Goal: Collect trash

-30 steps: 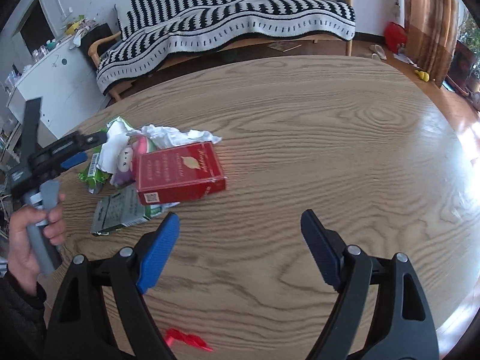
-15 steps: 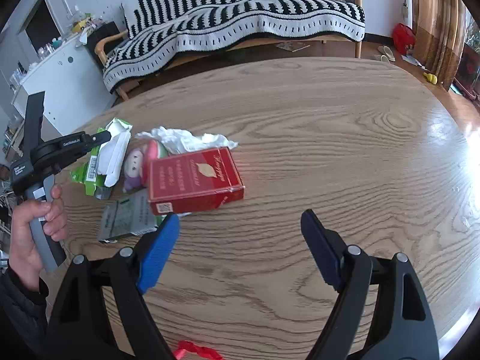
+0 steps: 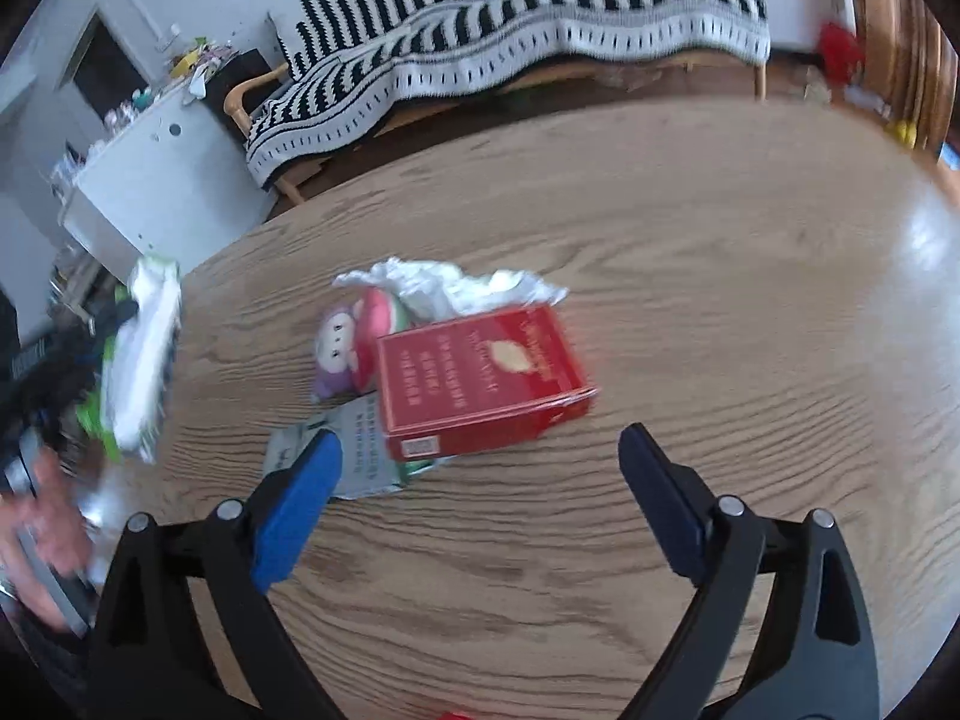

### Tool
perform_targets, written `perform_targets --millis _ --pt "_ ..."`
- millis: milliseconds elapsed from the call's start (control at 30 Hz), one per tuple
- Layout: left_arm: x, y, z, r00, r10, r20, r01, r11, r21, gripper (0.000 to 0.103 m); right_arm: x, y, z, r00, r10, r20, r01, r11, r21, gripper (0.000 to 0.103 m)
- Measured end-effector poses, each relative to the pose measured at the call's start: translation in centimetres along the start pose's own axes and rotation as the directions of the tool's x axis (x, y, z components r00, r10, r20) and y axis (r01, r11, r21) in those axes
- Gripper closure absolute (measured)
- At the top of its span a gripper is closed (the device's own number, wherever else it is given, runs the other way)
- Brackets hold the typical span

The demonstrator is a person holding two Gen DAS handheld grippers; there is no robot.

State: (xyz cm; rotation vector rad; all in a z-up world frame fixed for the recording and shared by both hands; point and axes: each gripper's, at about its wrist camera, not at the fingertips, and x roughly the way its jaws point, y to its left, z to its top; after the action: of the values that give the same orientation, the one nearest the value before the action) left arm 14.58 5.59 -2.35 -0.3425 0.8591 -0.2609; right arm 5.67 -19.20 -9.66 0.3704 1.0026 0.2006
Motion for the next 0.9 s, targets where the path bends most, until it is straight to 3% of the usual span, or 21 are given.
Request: perform_targets --millis 233,267,300,367,433,667,767,867,900 --pt "2.3 0.9 -3.5 0.988 0.066 -0.14 -0.053 0.994 0.092 0.09 1.1 1.0 -0.2 0.999 -0.029 -0.033 0.028 0.999 -0.019 0.013" --pt "2.0 1.0 -3.5 0.987 0.08 -0.14 -0.066 0.993 0.103 0.079 0.9 1.3 -0.4 0.999 -0.033 -0.032 0.032 0.999 -0.034 0.013" --pt "1.4 1.2 -3.4 0.989 0.085 -0.125 -0.072 0.991 0.111 0.051 0.8 1.5 -0.5 0.999 -0.037 -0.032 0.036 0.998 -0.049 0.013" --pt "-0.3 1.7 -3.2 0.993 0.103 -0.061 -0.094 0.987 0.13 0.012 0.4 2.0 -0.9 0.999 -0.039 -0.033 0.037 0.997 -0.073 0.013" --pt "-2.1 1.8 -3.4 0.989 0.148 0.006 -0.147 0.975 0.167 0.011 0.2 2.6 -1.5 0.998 -0.037 -0.041 0.033 0.995 -0.094 0.013" --pt "-1.9 2.7 -6.3 0.962 0.261 -0.078 -0.239 0.947 0.215 0.011 0.3 5.0 -3.4 0.994 0.022 -0.111 -0.036 0.992 -0.123 0.013" --pt "-2.0 2.0 -8.4 0.958 0.268 -0.101 -0.232 0.932 0.278 0.011 0.1 5.8 -3.7 0.994 0.019 -0.111 -0.036 0.988 -0.15 0.013" --pt "-1.4 0.9 -10.7 0.945 0.31 -0.103 -0.249 0.887 0.388 0.011 -0.2 5.4 -3.7 0.993 0.012 -0.114 -0.028 0.99 -0.14 0.013" --pt "-0.7 0.6 -11.2 0.932 0.35 -0.097 -0.279 0.86 0.427 0.012 -0.4 5.1 -3.8 0.993 0.001 -0.116 -0.017 0.991 -0.13 0.013"
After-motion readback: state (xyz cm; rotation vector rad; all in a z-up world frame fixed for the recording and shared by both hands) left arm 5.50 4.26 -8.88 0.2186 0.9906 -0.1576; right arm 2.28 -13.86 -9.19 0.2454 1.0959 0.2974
